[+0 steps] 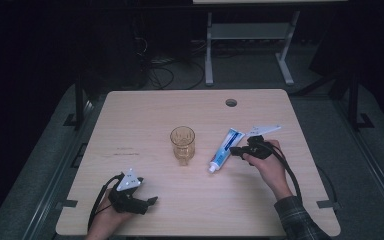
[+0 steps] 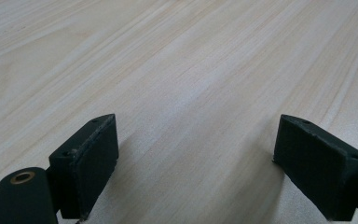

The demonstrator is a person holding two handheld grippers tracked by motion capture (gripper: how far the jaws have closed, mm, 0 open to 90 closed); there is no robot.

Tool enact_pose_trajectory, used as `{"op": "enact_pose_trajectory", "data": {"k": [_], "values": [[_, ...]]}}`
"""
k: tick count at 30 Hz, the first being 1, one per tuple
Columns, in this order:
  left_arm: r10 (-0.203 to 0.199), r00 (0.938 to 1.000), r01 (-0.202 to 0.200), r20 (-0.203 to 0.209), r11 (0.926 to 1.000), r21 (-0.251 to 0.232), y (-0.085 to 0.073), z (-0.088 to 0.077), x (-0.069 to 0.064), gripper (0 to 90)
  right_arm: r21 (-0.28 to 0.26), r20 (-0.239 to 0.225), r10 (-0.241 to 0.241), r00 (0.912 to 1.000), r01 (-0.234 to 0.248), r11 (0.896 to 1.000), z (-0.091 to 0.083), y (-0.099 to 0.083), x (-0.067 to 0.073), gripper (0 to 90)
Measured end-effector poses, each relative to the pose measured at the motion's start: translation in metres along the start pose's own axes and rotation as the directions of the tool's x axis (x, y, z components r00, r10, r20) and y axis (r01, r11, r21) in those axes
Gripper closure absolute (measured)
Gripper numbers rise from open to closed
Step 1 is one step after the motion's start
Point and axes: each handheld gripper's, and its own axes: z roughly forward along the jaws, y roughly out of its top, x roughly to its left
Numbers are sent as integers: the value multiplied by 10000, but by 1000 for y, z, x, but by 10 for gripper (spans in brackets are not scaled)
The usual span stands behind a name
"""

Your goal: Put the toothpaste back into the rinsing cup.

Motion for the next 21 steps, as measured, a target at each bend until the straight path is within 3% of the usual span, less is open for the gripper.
{"op": "enact_pose_trajectory", "data": {"k": [21], "values": [[-16,10000,16,3,10000,-18,0,0,0,132,-419,63,4,10000,-1,9991,7,25,-5,900]]}}
